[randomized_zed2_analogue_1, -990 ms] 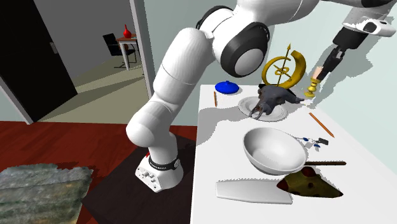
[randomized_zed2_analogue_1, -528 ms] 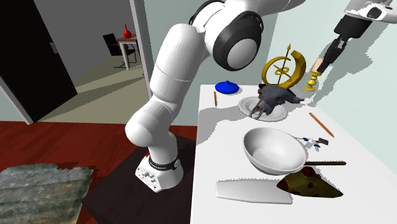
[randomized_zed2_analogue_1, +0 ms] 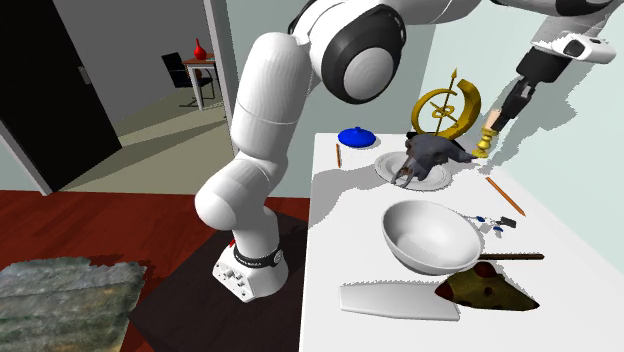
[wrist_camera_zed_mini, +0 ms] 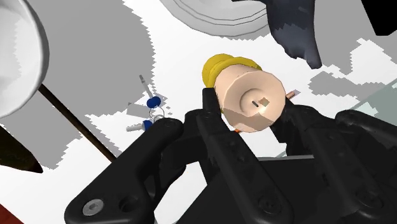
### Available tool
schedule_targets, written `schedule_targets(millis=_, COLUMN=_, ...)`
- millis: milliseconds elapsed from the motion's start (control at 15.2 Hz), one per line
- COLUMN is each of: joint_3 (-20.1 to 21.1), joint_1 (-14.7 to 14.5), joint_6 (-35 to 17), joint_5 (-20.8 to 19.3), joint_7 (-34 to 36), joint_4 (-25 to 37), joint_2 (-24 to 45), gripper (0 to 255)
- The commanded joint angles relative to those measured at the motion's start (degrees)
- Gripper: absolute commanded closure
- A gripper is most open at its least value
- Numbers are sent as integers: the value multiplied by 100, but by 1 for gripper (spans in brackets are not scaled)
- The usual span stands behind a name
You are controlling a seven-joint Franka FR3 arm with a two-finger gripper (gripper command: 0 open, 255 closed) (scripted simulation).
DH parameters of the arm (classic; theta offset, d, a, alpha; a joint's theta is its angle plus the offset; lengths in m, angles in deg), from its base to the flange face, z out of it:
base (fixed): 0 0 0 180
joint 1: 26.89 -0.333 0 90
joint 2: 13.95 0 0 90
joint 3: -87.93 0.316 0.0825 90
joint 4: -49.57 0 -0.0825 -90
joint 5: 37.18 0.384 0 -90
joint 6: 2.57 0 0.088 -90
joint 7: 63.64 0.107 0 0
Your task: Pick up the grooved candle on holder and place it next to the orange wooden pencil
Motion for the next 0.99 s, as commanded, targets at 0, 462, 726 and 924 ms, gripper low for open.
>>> schedule_targets(millis=0, joint_3=0, joint_1=39, joint_6=-178, joint_5=20, joint_7=-20, joint_4=-209, joint_2=-35, gripper=255)
schedule_targets(millis=462, joint_3=-10, joint_1=174, joint_6=-767, joint_5=81, joint_7=-110, joint_4=-912, joint_2=-149, gripper=255)
schedule_targets(millis=726, joint_3=-21, joint_1=222, joint_6=-1083, joint_5=91, joint_7=-148, joint_4=-1253, joint_2=-172, gripper=255)
schedule_targets(millis=924, joint_3=-31, joint_1=247, joint_6=-1312, joint_5=89, joint_7=-171, joint_4=-1486, joint_2=-170, gripper=255)
